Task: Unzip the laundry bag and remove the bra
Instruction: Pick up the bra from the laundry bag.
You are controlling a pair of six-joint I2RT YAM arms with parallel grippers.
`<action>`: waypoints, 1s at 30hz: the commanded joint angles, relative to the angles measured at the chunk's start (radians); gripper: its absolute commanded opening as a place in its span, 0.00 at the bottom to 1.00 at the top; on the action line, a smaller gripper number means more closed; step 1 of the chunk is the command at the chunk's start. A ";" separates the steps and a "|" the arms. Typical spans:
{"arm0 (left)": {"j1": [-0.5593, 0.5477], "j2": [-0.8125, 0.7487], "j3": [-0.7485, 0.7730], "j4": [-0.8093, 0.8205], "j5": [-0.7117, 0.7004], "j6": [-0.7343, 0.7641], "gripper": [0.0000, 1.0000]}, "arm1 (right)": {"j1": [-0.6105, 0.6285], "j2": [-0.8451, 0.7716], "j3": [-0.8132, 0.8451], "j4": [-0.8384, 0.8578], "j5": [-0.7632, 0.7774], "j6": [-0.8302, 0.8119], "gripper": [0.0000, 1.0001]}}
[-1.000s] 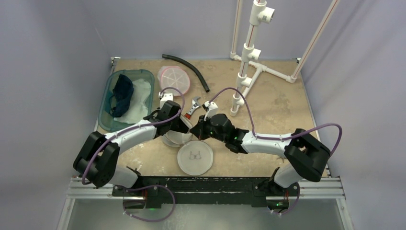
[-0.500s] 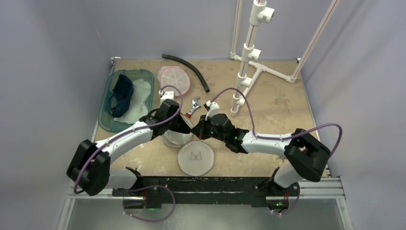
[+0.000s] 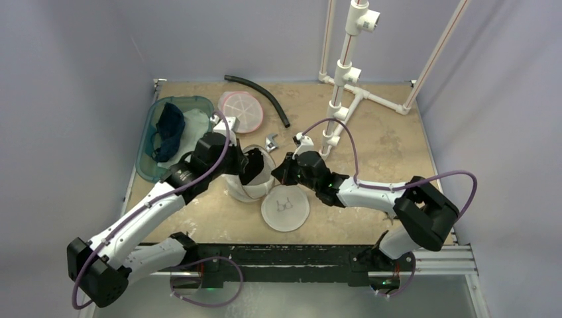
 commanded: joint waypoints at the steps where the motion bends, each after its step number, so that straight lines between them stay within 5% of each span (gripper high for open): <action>1: -0.003 -0.039 0.089 -0.025 0.069 0.040 0.00 | -0.004 -0.039 -0.002 0.020 -0.007 0.010 0.08; 5: -0.003 -0.043 0.167 -0.061 0.086 0.056 0.00 | -0.004 -0.074 -0.015 0.040 -0.027 -0.006 0.53; 9: -0.003 -0.045 0.233 -0.087 0.106 0.087 0.00 | -0.004 -0.109 -0.014 0.044 -0.032 -0.027 0.67; 21: -0.004 -0.054 0.244 -0.079 0.288 0.139 0.00 | -0.009 -0.194 0.001 0.064 0.040 -0.082 0.68; 30: -0.003 -0.077 0.166 -0.082 0.480 0.215 0.00 | -0.028 -0.187 0.021 -0.026 0.148 -0.106 0.35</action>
